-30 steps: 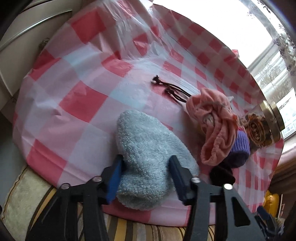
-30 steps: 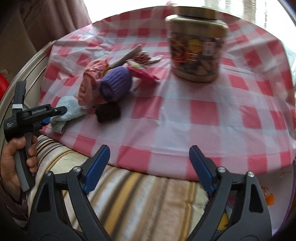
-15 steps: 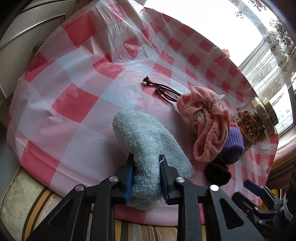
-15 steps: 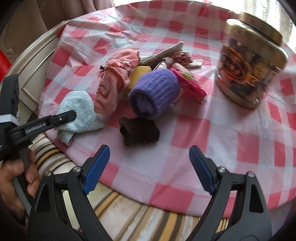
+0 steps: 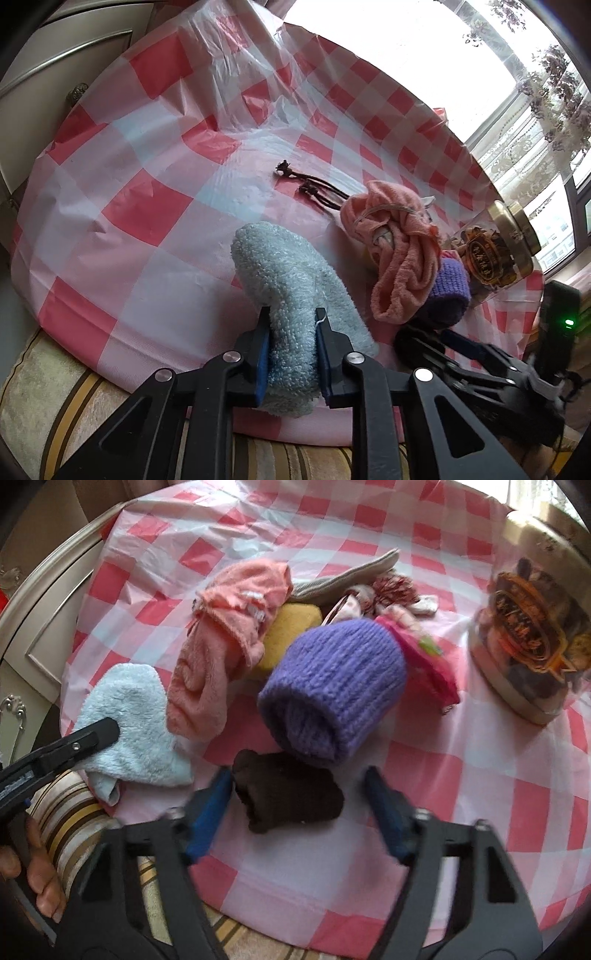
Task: Organize soft objects
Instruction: 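Grasp the grey-blue towel with the left tool while the right tool grasps the brown cloth, then carry the towel and brown cloth to the box and release them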
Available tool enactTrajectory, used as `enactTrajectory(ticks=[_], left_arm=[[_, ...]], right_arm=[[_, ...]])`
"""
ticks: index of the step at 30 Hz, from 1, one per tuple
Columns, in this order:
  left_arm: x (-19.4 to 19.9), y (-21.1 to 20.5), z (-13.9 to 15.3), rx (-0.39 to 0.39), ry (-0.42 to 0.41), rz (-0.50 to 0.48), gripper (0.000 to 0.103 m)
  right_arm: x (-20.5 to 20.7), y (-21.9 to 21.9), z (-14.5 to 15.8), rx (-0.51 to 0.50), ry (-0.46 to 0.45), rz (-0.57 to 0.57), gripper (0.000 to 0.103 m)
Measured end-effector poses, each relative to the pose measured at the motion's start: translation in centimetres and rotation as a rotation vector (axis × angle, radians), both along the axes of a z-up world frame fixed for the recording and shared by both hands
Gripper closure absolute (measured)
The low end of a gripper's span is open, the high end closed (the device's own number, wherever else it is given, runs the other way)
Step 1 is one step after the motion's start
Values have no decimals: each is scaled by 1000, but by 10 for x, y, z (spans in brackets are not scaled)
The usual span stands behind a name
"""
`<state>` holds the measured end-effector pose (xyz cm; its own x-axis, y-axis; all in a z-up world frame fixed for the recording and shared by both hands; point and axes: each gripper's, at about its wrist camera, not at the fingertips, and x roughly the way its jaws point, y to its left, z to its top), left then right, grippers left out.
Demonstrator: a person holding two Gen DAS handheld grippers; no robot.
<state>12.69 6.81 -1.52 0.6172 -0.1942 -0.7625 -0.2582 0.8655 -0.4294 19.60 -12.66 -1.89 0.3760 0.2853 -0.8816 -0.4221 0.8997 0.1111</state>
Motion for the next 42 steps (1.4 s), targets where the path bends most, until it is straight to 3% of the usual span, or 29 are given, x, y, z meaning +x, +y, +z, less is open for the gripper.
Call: enactTrajectory(ticks=[2,7,23,42], left_arm=[[-4,-1,2,-17,-3,-3,82],[-15,-5,11,-39,-19,-9,82],[-45,-80,40,-35,-57,-187,83],[-67,-237,56,-23,-71,-561,83]], right_arm=[[-3,1,1,-1,-10,9,53],[-14,-2,5,12,-11,15,59],[-77,-87,38,101,-61,-81,61],[-153,-263,40,110,-81,-397,61]])
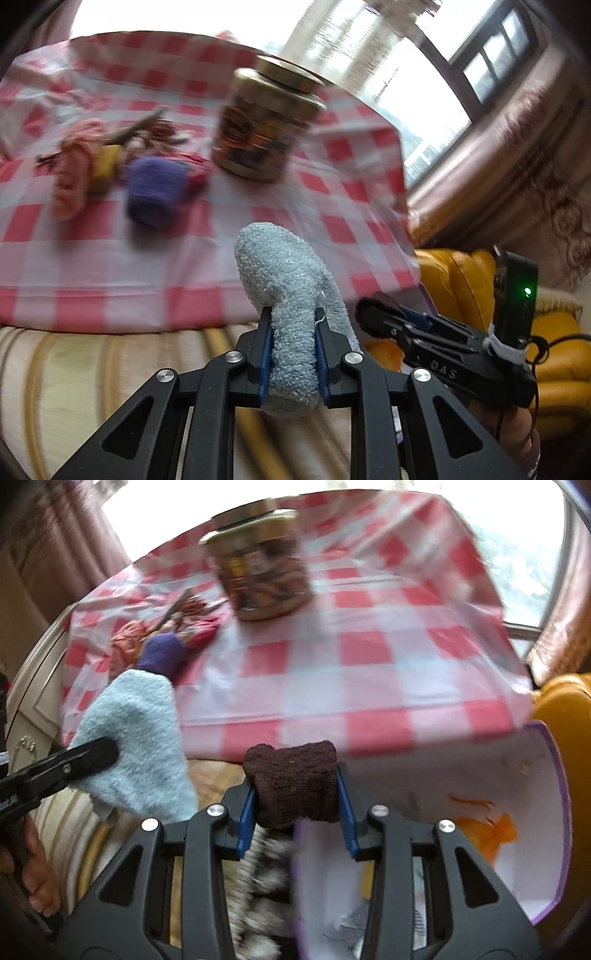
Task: Organize soft objects
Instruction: 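Carry the towel and brown cloth to the box and release them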
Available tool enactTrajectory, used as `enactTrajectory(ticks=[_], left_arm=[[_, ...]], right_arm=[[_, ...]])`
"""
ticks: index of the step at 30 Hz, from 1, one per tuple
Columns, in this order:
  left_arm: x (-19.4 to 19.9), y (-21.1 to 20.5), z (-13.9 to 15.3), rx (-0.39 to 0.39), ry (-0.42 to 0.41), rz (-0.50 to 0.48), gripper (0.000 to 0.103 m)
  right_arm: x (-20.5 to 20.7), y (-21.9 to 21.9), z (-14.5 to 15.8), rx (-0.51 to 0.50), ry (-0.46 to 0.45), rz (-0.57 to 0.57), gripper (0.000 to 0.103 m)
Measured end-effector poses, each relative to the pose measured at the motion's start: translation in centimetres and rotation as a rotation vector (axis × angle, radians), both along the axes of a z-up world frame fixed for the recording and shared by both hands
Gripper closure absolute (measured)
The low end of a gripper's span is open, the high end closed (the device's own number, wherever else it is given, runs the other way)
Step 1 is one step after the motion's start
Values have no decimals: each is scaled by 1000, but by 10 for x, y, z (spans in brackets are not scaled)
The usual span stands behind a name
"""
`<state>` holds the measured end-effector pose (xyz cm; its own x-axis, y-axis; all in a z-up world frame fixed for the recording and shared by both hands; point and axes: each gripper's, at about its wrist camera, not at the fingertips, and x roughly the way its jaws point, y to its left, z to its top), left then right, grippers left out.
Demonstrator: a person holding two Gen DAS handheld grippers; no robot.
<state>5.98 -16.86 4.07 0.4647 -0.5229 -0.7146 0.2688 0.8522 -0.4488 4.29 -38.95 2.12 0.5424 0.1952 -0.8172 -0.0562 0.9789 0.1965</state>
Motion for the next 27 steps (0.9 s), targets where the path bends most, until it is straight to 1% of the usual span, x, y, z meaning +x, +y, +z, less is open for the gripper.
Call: enactTrajectory(ticks=[7,9,13,15,17,18,19,20,22,27], left_arm=[[-18,-58,1,9,8,-142,82],[-21,-69,0,8,12,-175,82],[-29,-92,0,8,17,-244,82],[-34,-102,1,8,17,-275,81],[-37,-111,2,8,15,-301,70],[-38,-114,2,8,15,-312,66],[-39,-116,3,8,13,-319,56],[-40,-119,4,7,7,-326,49],[-41,-122,5,10,-3,-332,48],[-37,-117,4,11,3,-318,48]], right_arm=[[-21,-56,-10,-27,22,-125,61],[-25,-68,-12,-19,29,-149,59],[-32,-82,-14,-45,32,-185,58],[-34,-89,-15,-34,35,-200,51],[-36,-96,-15,-26,36,-219,34],[-36,-100,-15,-24,33,-232,31],[-37,-103,-14,-23,29,-242,28],[-38,-105,-14,-21,26,-248,28],[-40,-108,-13,-15,24,-259,28],[-38,-104,-14,-4,29,-249,28]])
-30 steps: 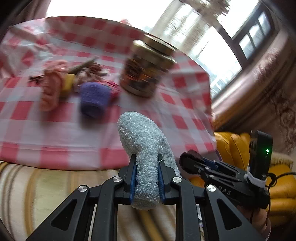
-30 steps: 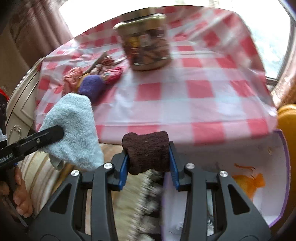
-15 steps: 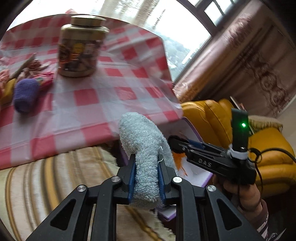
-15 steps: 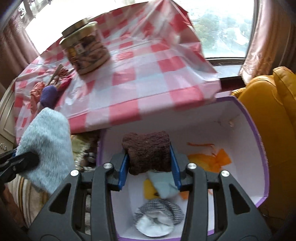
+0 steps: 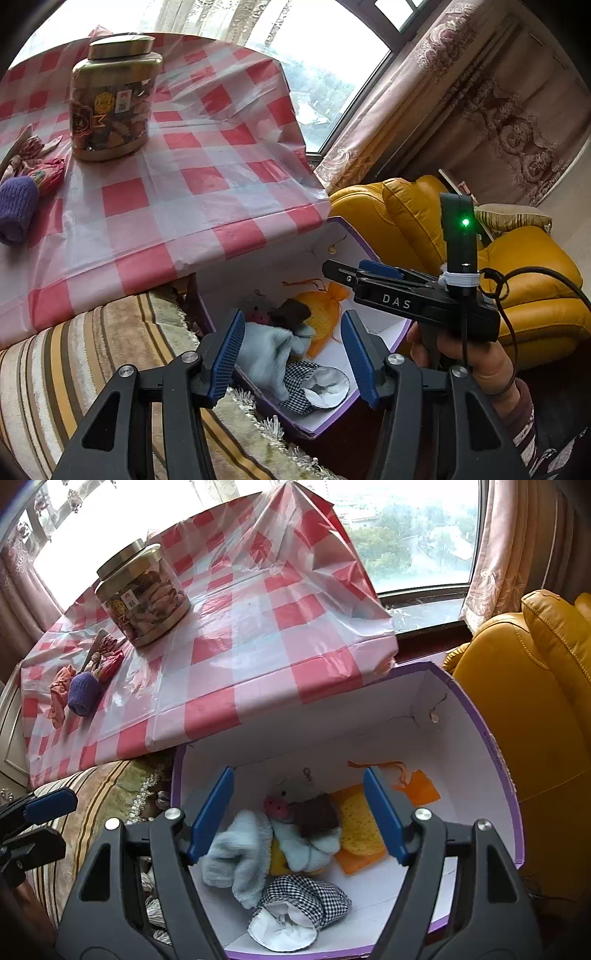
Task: Organize soft objects
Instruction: 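Carry the towel and brown cloth to the box and release them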
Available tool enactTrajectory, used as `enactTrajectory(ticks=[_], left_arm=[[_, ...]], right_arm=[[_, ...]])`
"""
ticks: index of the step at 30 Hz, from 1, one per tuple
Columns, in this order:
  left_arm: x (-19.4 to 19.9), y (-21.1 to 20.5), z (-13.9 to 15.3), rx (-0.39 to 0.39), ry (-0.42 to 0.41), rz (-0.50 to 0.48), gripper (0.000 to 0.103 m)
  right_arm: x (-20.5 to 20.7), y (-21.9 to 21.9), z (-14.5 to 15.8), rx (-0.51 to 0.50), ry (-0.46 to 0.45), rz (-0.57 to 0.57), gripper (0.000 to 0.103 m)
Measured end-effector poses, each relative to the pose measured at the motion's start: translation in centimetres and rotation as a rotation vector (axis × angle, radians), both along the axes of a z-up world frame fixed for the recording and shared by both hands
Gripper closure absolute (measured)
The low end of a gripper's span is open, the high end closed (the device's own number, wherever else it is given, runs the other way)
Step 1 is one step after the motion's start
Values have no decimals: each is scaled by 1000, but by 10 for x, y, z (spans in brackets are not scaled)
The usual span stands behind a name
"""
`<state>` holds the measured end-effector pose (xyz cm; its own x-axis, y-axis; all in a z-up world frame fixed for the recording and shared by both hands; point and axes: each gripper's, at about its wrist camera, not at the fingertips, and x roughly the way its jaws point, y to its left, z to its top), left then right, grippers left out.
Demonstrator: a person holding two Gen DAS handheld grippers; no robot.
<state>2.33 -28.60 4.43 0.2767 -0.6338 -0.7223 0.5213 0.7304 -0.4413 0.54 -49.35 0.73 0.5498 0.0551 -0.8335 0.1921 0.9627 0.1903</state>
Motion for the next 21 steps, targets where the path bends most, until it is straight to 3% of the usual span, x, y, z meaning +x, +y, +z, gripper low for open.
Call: enactTrajectory(ticks=[7,21], left_arm=[[12,23,3,-5,-19,61,48],[61,127,10,-47,-37,320,48]], right_arm=[[11,19,0,22,4,45,28],[47,92,9,35,7,185,26]])
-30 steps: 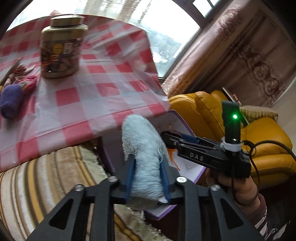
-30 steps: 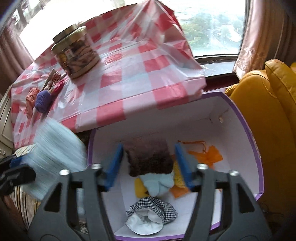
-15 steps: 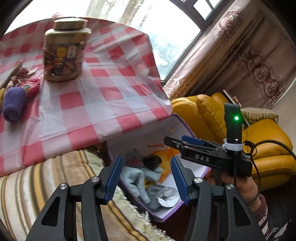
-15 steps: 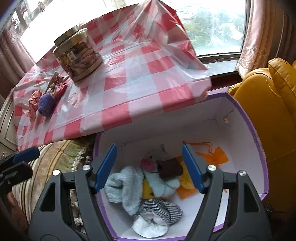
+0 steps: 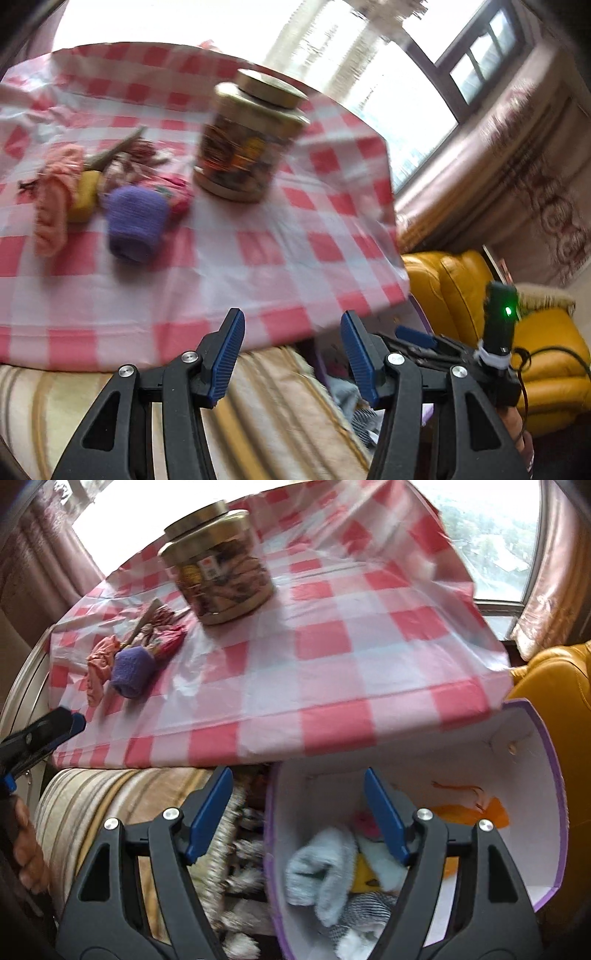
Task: Organize soft objects
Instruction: 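Grasp the pink towel with the left tool while the right tool grasps the purple knit cap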
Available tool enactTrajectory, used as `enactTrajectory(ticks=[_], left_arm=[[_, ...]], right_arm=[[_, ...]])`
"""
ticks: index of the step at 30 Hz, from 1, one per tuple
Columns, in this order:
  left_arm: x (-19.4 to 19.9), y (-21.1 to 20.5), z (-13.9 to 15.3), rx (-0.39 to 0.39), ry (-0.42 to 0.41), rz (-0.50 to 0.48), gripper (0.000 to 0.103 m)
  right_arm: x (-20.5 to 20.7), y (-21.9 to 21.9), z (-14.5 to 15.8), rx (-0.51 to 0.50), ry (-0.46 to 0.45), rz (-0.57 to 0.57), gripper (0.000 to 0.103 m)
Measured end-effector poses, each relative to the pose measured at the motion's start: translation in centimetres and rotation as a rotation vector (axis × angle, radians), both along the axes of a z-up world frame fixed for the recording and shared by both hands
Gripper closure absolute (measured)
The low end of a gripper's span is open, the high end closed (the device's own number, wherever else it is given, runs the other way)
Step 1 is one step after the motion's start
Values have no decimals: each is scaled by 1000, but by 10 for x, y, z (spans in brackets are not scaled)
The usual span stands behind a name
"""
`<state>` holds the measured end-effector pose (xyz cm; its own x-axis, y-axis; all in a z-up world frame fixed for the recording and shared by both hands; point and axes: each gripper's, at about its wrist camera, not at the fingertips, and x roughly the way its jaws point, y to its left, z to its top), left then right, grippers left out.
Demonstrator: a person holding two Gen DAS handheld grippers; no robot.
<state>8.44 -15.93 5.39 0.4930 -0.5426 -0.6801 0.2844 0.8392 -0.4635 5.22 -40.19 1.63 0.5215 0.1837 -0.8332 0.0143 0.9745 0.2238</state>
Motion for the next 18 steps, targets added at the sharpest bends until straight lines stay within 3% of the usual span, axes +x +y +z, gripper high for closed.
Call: enactTrajectory(ticks=[15,18], left_arm=[[59,116,12,37,-57,275,47],[74,131,11,65,-54,331,39]], right_arm=[[56,87,14,15,-15,137,21],[71,106,15,19,-17,158,18]])
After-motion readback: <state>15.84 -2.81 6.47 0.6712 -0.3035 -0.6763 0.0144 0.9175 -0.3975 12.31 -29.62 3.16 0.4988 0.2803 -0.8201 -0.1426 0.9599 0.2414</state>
